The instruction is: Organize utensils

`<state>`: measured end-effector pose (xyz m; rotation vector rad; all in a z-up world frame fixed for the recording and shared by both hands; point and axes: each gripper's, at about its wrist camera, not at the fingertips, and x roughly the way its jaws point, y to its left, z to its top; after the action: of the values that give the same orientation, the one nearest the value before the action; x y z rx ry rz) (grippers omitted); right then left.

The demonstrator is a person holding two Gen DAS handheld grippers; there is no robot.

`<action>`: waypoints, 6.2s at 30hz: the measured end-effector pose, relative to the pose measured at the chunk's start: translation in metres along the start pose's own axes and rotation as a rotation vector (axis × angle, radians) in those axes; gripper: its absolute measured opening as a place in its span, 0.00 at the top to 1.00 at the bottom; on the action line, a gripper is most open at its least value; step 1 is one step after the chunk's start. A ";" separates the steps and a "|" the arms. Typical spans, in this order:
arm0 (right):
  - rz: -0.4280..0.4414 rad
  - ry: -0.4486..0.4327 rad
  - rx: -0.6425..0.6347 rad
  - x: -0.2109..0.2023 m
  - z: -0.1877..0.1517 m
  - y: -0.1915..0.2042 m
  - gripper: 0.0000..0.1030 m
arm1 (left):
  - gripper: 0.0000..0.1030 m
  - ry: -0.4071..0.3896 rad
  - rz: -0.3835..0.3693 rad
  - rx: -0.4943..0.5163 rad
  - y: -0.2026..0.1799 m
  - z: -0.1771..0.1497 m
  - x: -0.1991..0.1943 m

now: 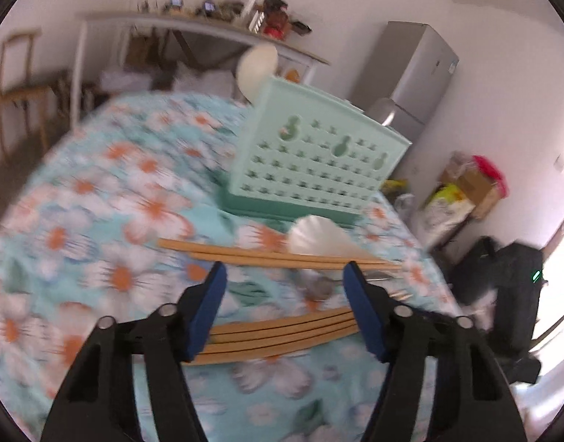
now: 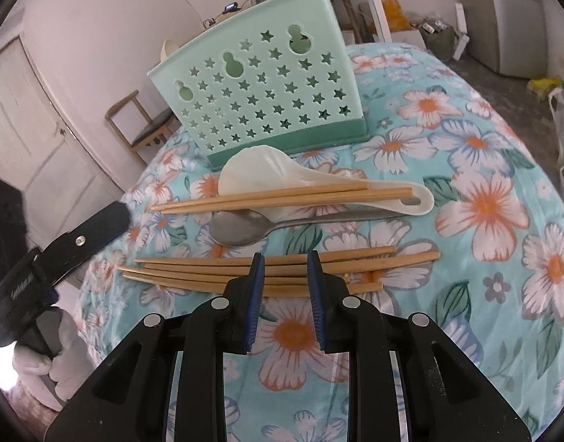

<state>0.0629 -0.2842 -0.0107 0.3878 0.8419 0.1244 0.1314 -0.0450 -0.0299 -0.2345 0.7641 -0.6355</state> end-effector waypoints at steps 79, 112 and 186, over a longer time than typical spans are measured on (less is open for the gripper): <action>0.009 0.115 -0.048 0.053 0.060 0.009 0.81 | 0.99 -0.157 0.007 -0.205 0.074 -0.001 -0.106; -0.441 0.046 -0.543 0.111 0.034 0.119 0.70 | 0.99 -0.219 0.039 -0.330 0.127 -0.010 -0.116; 0.114 -0.395 -0.131 -0.127 0.086 0.032 0.99 | 0.99 -0.343 0.334 0.291 -0.028 0.166 -0.082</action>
<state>0.0443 -0.3117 0.1425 0.3226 0.4194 0.2001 0.1913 -0.0217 0.1464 0.0532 0.3609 -0.3680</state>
